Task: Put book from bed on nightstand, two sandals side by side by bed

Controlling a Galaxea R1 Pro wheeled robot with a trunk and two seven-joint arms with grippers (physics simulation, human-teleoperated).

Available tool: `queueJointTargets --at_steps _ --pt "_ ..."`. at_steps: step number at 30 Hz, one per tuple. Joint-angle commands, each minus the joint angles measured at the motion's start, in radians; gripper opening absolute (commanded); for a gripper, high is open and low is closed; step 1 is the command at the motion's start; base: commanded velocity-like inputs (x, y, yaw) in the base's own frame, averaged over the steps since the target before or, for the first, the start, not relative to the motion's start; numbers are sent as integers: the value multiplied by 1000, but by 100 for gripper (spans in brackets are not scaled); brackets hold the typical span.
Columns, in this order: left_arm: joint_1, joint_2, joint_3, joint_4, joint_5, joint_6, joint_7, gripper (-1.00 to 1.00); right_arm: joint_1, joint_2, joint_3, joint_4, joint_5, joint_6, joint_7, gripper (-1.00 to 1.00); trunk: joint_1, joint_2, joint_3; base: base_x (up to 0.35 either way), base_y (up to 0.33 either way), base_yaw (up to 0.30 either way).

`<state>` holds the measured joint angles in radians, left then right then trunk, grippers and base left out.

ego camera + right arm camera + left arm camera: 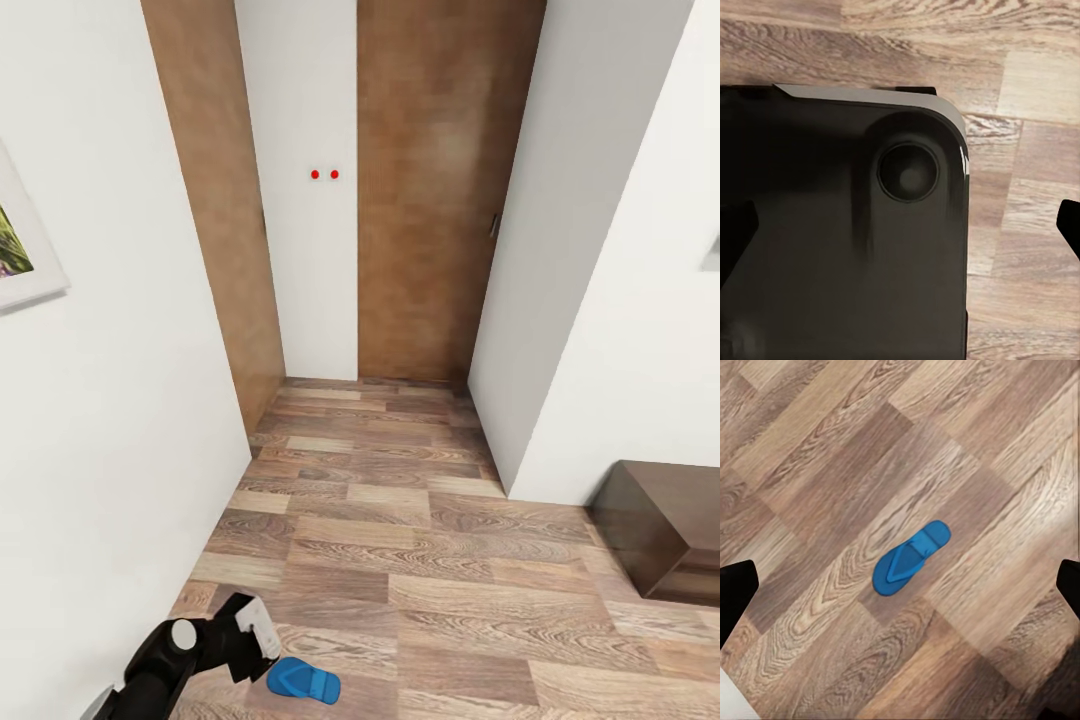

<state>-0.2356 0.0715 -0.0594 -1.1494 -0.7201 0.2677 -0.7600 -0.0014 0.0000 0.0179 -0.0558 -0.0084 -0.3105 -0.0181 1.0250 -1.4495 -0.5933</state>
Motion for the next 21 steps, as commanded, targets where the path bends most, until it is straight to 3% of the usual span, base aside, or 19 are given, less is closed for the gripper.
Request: queueJointTargets --at_steps 1,9,21 --pt "-1 1 -4 -2 -4 7 -5 100 0 0 2 0 -1 -2 -2 100 0 0 -1 0 0 0" --pt "-1 -5 -6 -2 -10 8 -8 100 0 0 2 -1 -1 -2 -2 100 0 0 -1 0 0 0" --pt "-1 -6 -28 -2 -10 7 -7 100 0 0 3 0 -2 -2 -2 100 46 -84 -38 0 0 0"
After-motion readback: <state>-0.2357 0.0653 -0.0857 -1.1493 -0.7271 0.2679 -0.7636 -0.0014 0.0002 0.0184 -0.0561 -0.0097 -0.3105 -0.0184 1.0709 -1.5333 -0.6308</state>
